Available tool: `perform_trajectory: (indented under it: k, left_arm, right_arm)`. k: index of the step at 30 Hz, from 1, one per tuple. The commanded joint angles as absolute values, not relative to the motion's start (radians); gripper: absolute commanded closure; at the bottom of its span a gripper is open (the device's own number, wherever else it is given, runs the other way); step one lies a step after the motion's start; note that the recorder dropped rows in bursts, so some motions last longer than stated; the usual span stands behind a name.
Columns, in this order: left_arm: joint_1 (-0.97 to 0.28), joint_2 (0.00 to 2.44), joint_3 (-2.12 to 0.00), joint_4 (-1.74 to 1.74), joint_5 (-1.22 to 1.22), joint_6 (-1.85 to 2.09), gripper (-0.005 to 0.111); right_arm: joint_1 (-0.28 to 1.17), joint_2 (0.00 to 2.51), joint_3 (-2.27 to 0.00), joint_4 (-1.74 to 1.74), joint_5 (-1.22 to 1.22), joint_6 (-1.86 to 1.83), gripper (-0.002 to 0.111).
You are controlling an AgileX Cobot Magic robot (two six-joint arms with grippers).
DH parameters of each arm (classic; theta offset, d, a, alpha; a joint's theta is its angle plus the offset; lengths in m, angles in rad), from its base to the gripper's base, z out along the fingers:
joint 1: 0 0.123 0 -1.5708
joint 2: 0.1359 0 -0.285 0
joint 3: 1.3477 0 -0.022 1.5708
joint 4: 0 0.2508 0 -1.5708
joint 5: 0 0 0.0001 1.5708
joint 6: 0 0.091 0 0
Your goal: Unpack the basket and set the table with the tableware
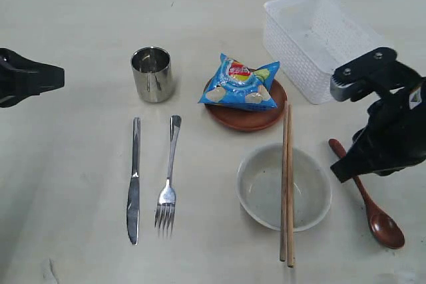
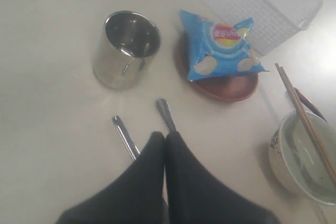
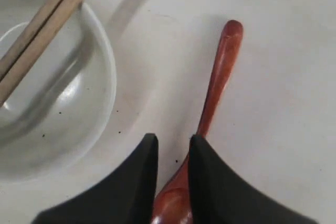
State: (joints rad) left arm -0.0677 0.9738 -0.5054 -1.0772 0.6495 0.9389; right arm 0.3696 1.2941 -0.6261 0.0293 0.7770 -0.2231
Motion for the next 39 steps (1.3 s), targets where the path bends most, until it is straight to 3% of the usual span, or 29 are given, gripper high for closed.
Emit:
perform_trajectory:
  k: [1, 2, 10, 39]
  left_arm:
    - [-0.065, 0.968, -0.503, -1.075, 0.664, 0.935, 0.107]
    - [-0.065, 0.968, -0.503, -1.075, 0.664, 0.935, 0.107]
    - [-0.065, 0.968, -0.503, -1.073, 0.663, 0.935, 0.107]
    - [-0.065, 0.968, -0.503, -1.075, 0.665, 0.938, 0.107]
  right_arm:
    - [0.41, 1.364, -0.624, -0.034, 0.727, -0.175, 0.104]
    - [0.41, 1.384, -0.624, -0.034, 0.713, -0.169, 0.109]
    - [0.41, 1.504, -0.628, 0.0, 0.65, -0.157, 0.108]
    - [0.412, 1.504, -0.628, 0.234, 0.637, -0.393, 0.108]
